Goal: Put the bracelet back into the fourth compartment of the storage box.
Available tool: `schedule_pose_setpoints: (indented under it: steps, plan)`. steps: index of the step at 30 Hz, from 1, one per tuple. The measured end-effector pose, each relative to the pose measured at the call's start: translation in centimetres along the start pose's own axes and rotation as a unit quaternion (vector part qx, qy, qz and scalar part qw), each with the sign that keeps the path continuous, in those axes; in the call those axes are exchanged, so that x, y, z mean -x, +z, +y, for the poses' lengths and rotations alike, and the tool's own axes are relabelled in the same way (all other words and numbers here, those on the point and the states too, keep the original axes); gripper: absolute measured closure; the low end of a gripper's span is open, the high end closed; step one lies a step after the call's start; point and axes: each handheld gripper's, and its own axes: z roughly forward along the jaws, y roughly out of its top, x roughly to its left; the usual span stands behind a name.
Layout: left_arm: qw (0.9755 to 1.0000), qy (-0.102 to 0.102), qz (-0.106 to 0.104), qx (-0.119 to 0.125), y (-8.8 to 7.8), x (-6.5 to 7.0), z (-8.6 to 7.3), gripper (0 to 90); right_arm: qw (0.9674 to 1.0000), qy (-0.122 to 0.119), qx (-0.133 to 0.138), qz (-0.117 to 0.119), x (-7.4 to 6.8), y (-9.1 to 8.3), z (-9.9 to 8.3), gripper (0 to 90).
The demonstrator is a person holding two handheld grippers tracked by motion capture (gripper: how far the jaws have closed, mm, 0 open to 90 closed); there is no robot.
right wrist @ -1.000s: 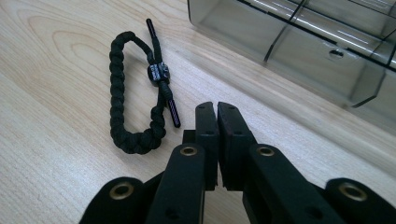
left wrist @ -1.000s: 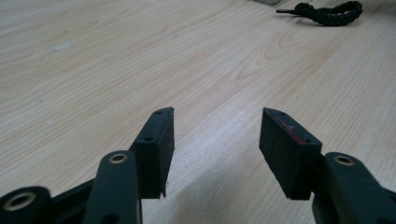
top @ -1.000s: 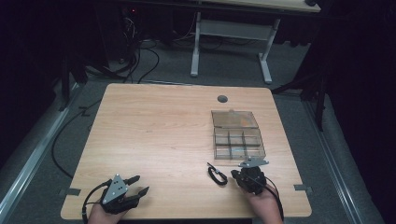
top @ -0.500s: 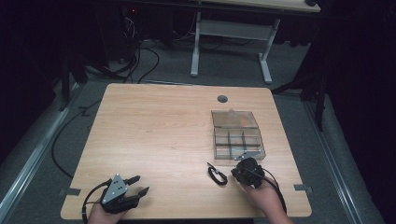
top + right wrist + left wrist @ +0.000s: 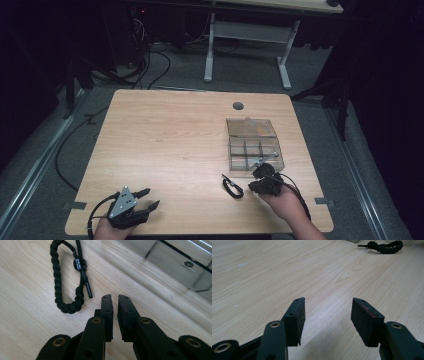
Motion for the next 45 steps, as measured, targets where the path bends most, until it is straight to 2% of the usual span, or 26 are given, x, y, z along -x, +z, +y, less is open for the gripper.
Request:
schedule_pose_setpoints:
  steps: [5, 9, 18, 19, 26, 27, 30, 35, 41, 45]
  plan:
    - [1.0000, -0.001, 0.001, 0.001, 0.0, 0.0, 0.0, 45.5, 0.9997, -0.008, -0.021, 0.009, -0.1, 0.1, 0.6, 81.5]
    - [1.0000, -0.001, 0.001, 0.001, 0.0, 0.0, 0.0, 45.5, 0.9987, -0.011, -0.049, 0.011, -0.3, 0.3, 1.2, 79.9]
    - [1.0000, -0.003, -0.002, 0.001, 0.0, 0.0, 0.0, 45.5, 0.9969, -0.025, -0.073, 0.017, -0.3, 0.3, 1.8, 77.9]
    - [1.0000, -0.002, -0.002, 0.001, 0.0, 0.0, 0.0, 45.5, 0.9963, -0.020, -0.082, 0.018, -0.4, 0.2, 2.0, 76.9]
    - [1.0000, -0.001, -0.004, 0.000, 0.0, 0.0, 0.0, 45.6, 0.9940, -0.029, -0.103, 0.021, -0.3, 0.4, 2.4, 72.8]
    - [1.0000, 0.000, -0.003, 0.000, 0.0, -0.1, 0.0, 45.6, 0.9928, -0.026, -0.115, 0.023, -0.5, 0.4, 2.5, 70.3]
    - [1.0000, -0.001, -0.003, 0.000, 0.0, 0.0, 0.0, 45.6, 0.9920, -0.034, -0.120, 0.020, -0.5, 0.4, 2.7, 70.1]
    - [1.0000, 0.000, -0.003, 0.000, 0.0, 0.0, 0.0, 45.6, 0.9903, -0.035, -0.133, 0.020, -0.7, 0.3, 3.0, 63.6]
    - [1.0000, 0.001, -0.003, -0.003, 0.0, 0.0, 0.0, 45.6, 0.9903, -0.026, -0.135, 0.022, -0.8, -0.1, 3.4, 58.7]
    - [1.0000, 0.001, -0.004, -0.002, 0.0, 0.0, 0.0, 45.6, 0.9900, -0.030, -0.137, 0.019, -1.1, -0.3, 3.7, 54.5]
